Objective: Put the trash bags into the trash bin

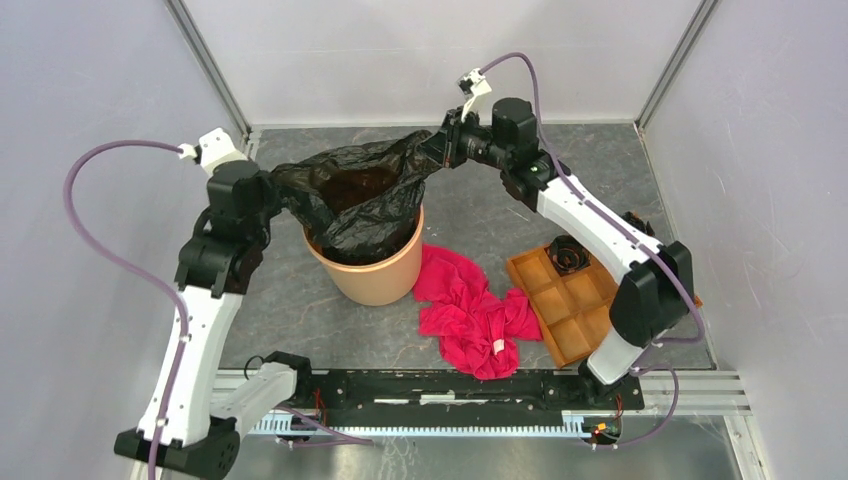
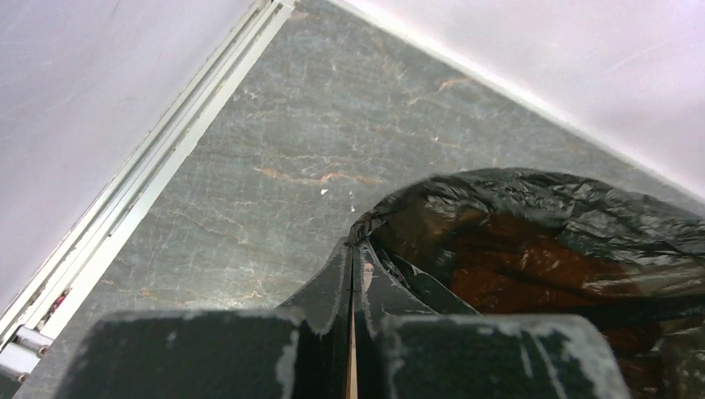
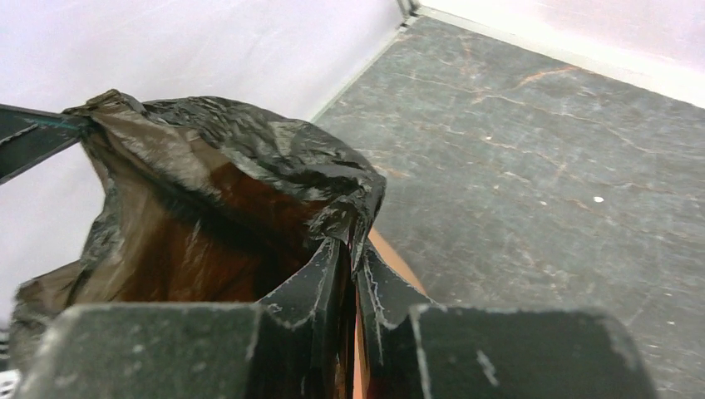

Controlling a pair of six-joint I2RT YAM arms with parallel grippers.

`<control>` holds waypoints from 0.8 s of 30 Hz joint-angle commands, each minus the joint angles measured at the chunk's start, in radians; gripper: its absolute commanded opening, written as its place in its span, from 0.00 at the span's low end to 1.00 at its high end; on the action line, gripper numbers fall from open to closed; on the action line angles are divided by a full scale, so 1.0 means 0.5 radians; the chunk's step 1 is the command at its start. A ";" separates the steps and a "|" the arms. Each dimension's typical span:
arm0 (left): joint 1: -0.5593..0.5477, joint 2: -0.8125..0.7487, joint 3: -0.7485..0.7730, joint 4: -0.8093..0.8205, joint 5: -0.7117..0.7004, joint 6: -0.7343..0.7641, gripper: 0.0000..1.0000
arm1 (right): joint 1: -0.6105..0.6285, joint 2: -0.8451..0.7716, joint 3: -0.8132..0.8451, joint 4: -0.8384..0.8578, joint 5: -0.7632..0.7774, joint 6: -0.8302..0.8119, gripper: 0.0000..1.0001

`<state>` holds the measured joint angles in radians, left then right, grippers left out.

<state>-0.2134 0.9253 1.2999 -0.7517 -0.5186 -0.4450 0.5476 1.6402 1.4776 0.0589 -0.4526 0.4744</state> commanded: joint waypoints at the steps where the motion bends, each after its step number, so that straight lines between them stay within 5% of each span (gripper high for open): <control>1: 0.012 0.136 -0.016 0.021 -0.114 0.017 0.02 | -0.015 0.143 0.249 -0.323 0.230 -0.263 0.17; 4: 0.036 0.047 -0.150 0.060 -0.115 0.028 0.02 | -0.003 0.169 0.384 -0.613 0.615 -0.508 0.18; 9: 0.040 -0.026 -0.108 0.041 -0.180 0.089 0.02 | -0.007 0.084 0.378 -0.608 0.785 -0.731 0.37; 15: 0.040 -0.090 0.031 -0.034 -0.116 0.140 0.02 | -0.002 0.101 0.703 -1.104 1.154 -0.799 0.73; 21: 0.040 -0.180 0.008 -0.029 0.058 0.111 0.02 | 0.094 -0.245 0.525 -1.278 1.605 -0.736 0.88; 24: 0.040 -0.241 -0.053 0.036 0.135 0.113 0.02 | 0.160 -0.394 0.429 -1.236 1.592 -0.722 0.97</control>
<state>-0.1982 0.8375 1.2869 -0.7753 -0.5045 -0.4290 0.5880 1.5639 1.7298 -0.5430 0.2440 0.1104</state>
